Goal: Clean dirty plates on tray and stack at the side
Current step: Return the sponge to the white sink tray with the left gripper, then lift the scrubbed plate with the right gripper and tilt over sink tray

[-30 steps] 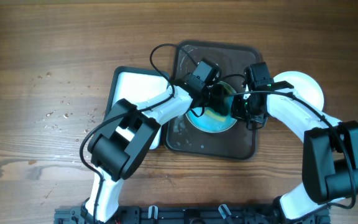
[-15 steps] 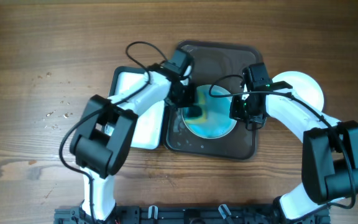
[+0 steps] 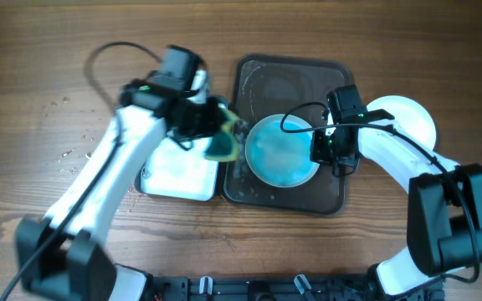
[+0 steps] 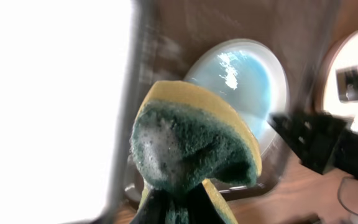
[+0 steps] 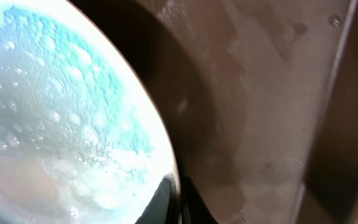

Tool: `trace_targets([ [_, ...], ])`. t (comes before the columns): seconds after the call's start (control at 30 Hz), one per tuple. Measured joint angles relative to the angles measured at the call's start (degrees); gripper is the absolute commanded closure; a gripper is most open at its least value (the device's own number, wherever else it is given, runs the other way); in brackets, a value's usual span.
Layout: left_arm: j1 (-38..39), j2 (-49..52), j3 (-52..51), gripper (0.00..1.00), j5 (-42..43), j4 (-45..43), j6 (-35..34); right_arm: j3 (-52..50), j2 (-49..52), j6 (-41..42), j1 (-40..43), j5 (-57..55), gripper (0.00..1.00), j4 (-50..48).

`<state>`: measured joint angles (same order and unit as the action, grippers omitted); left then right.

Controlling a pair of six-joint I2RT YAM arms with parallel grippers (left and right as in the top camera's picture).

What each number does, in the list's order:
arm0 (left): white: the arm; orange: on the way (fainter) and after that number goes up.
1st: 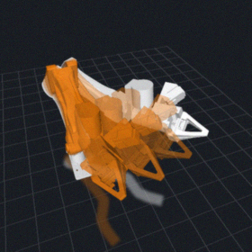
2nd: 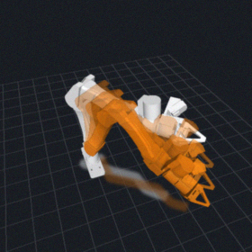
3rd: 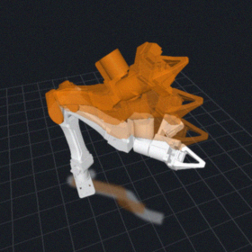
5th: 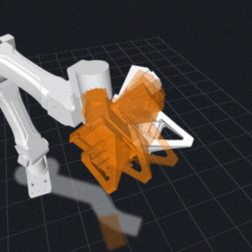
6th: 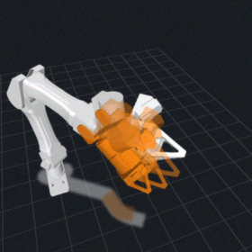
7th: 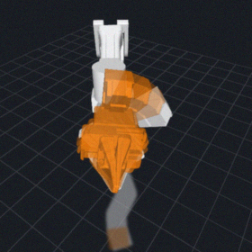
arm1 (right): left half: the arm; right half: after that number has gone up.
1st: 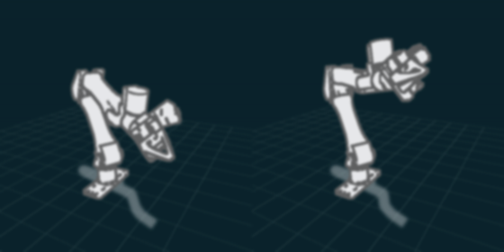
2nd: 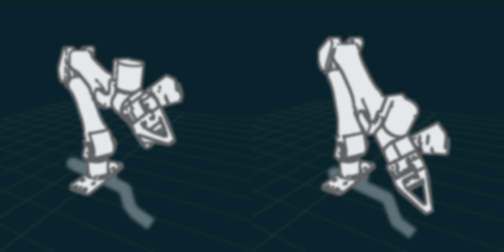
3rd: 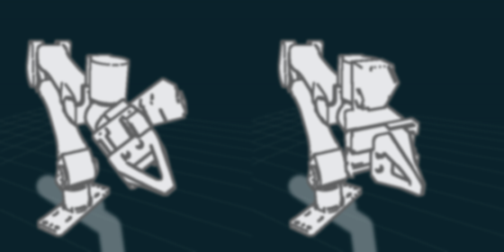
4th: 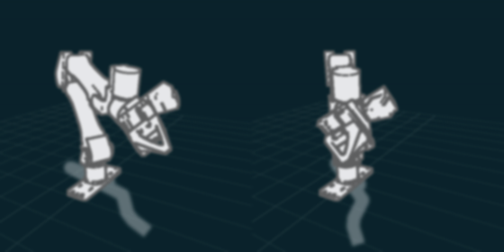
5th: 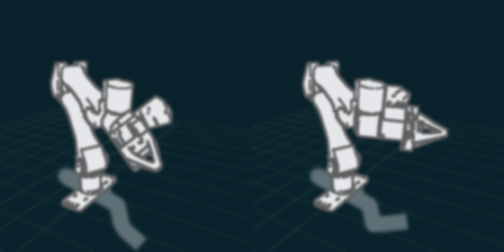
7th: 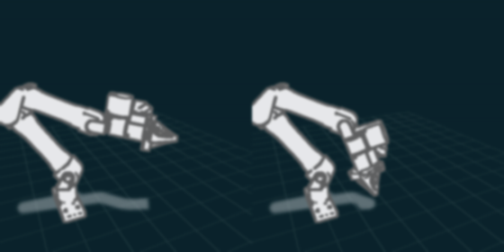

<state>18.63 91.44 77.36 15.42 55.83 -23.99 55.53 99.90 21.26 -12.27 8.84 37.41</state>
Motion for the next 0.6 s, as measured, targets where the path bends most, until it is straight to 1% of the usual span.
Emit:
trace_targets([
  [0.07,-2.1,-1.9,0.0,0.96,-6.4,2.5,0.2,-0.3,-1.6,-0.3,0.0,-0.6,0.96,0.8],
  [0.1,-2.7,-1.6,-0.3,0.96,-9.2,2.5,0.2,-0.3,-3.3,-0.4,0.0,-1.2,0.96,1.5],
  [0.13,-2.9,-1.2,-1.4,0.96,-11.7,1.2,0.2,0.3,-8.8,-1.0,0.0,-2.3,0.96,4.4],
  [0.17,-3.0,0.4,-5.5,0.96,-16.0,-1.0,0.4,0.9,-10.4,-1.2,0.0,-2.7,0.96,4.7],
  [0.2,-3.0,1.2,-9.7,0.95,-17.8,-7.2,0.6,2.0,-12.0,-1.6,0.0,-3.0,0.96,5.6],
  [0.23,-3.0,1.9,-11.3,0.88,-18.5,-8.9,0.6,3.2,-12.6,-1.9,0.0,-3.1,0.96,8.4],
  [0.27,-3.3,3.0,-14.3,0.71,-19.2,-12.0,0.7,5.7,-14.3,-2.8,-0.2,-3.6,0.96,12.5],
  [0.3,-3.5,4.0,-15.9,0.4,-19.5,-12.3,1.0,7.3,-15.1,-3.2,-0.6,-4.1,0.96,14.4],
  [0.33,-3.8,4.5,-16.8,0.3,-19.5,-12.2,1.1,9.6,-16.0,-3.7,-1.2,-4.6,0.96,15.6],
  [0.43,-5.1,4.2,-16.6,0.29,-16.4,-10.4,0.9,13.9,-16.7,-4.7,-4.3,-5.6,0.96,15.7],
  [0.5,-6.8,2.6,-14.2,0.24,-12.5,-6.8,1.0,14.8,-16.7,-4.8,-6.5,-6.4,0.96,14.8],
  [0.6,-10.9,-3.0,-9.8,0.21,-8.0,-1.5,1.0,17.1,-15.6,-4.5,-11.1,-7.9,0.96,12.6],
])
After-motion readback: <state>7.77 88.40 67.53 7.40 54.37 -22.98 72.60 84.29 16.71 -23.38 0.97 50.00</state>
